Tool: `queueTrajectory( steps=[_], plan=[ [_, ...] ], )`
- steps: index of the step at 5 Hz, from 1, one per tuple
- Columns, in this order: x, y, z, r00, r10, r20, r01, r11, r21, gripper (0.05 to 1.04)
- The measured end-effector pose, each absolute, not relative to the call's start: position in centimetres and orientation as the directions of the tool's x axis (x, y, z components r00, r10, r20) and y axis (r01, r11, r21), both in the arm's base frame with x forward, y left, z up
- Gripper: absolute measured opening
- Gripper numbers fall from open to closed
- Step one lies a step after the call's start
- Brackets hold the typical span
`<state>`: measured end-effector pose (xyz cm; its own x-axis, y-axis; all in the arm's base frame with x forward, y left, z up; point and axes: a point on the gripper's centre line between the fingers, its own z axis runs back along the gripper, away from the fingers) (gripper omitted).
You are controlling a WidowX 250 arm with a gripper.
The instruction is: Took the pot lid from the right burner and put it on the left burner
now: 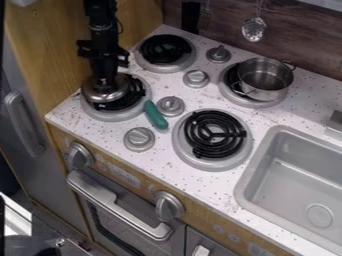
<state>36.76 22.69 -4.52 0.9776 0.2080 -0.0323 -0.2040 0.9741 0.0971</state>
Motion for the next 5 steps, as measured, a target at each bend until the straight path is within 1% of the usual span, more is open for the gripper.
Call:
queueTrajectory(
  steps=[1, 2, 3, 4, 5],
  plan=[
    [35.8, 20.9, -4.4, 0.982, 0.184, -0.033, -0.18, 0.979, 0.098, 0.589],
    [35.7, 19.2, -4.3, 0.987, 0.156, -0.027, -0.153, 0.984, 0.087, 0.884],
    [36.4, 18.3, -2.8, 0.988, 0.151, 0.018, -0.152, 0.987, 0.059, 1.001],
    [37.3, 17.9, -0.5, 0.985, 0.14, 0.096, -0.146, 0.988, 0.049, 1.0],
    [36.9, 17.4, 0.4, 0.984, 0.129, 0.119, -0.135, 0.99, 0.04, 1.0]
  ],
)
